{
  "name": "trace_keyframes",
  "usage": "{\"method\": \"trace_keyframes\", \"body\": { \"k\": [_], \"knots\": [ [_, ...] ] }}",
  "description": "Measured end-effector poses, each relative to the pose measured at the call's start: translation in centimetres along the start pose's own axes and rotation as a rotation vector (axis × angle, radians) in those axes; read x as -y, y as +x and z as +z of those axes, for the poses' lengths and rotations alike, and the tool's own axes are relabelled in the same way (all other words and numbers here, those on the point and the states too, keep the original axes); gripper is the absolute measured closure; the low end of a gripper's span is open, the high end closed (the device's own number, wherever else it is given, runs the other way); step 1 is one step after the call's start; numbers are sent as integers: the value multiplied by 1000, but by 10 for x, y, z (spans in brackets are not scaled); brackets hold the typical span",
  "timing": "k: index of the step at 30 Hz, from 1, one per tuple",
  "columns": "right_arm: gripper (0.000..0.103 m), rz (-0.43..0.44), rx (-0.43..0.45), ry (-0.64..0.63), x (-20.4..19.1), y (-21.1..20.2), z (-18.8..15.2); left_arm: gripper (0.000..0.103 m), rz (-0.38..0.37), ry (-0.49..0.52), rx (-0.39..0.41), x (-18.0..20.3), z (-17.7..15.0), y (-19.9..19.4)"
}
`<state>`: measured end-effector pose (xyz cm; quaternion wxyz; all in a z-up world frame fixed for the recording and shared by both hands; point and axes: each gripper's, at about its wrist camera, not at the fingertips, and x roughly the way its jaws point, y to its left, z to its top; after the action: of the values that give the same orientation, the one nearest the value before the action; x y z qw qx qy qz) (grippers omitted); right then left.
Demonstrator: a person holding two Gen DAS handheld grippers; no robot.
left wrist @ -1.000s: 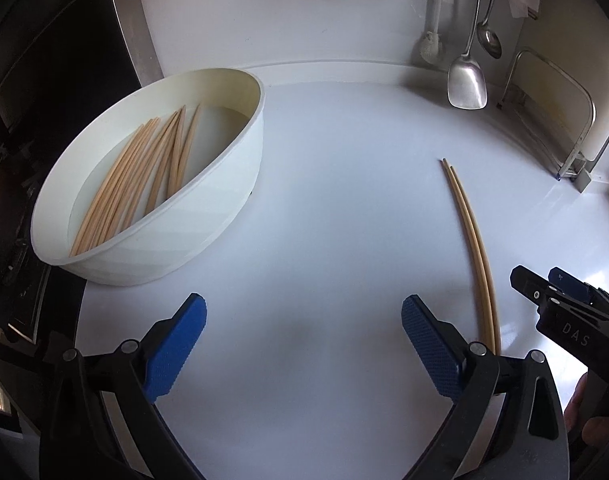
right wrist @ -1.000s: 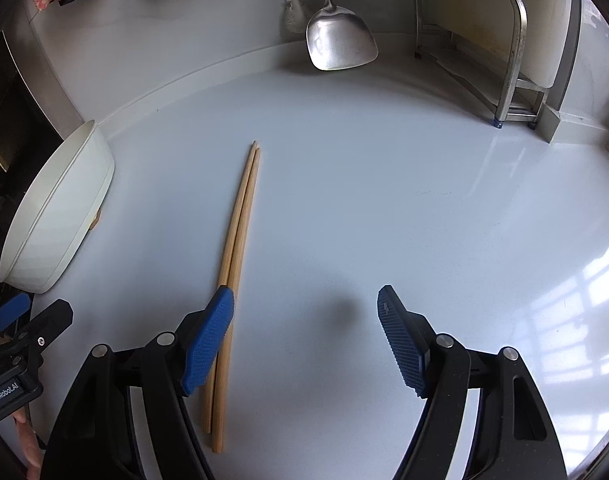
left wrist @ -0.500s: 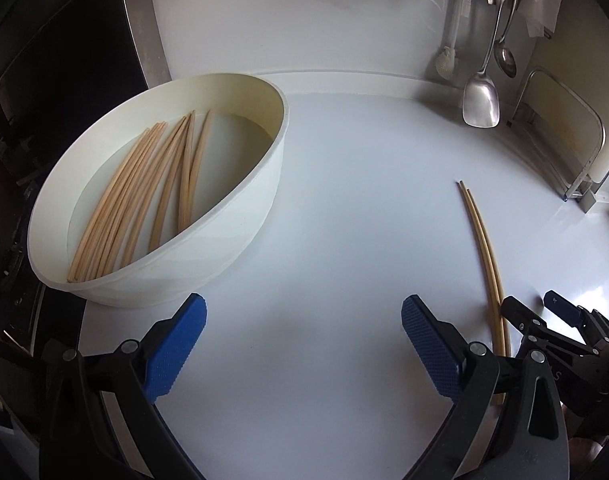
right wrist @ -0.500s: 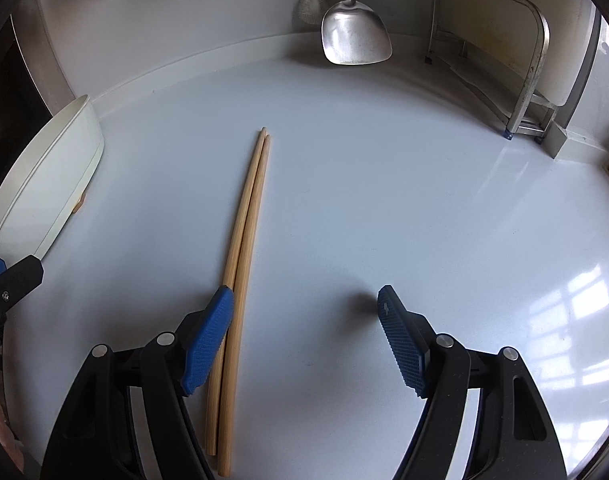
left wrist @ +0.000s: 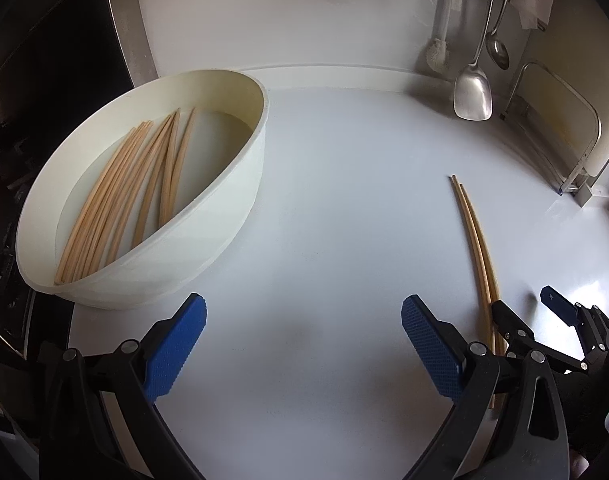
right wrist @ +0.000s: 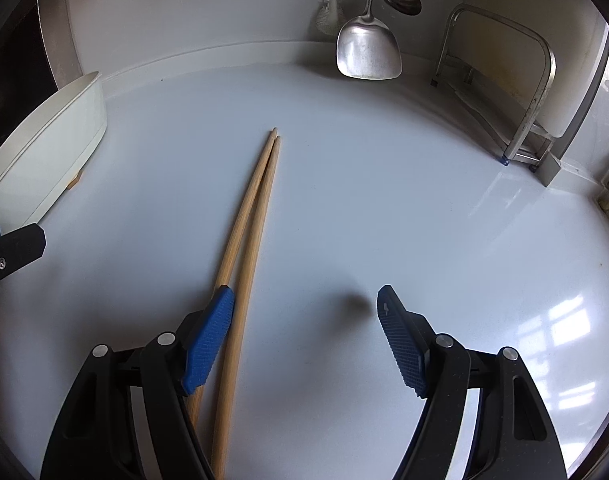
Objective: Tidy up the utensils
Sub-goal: 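Close the right tool on a chopstick while the left tool grasps the other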
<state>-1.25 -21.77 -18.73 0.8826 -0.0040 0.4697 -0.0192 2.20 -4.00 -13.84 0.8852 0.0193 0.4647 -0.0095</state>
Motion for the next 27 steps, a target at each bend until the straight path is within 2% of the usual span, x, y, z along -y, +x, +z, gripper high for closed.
{"method": "trace_keyframes", "body": {
  "k": [4,7,10,13,14,27],
  "knots": [
    [34,5,4,-3,4,1,-1,7,-5,15,-6,10,-1,2],
    [49,22,10,-3,6,-1,-4,7,-15,20,-16,17,0,4],
    [57,29,17,-12,9,-1,-5,7,-18,24,-14,22,0,4],
    [74,39,23,-17,12,-2,-5,7,-27,23,-20,28,0,5],
    [76,45,25,-15,14,-2,-5,7,-31,23,-23,30,0,6],
    [77,21,32,73,72,1,-8,7,-86,43,-88,76,1,34]
  ]
}}
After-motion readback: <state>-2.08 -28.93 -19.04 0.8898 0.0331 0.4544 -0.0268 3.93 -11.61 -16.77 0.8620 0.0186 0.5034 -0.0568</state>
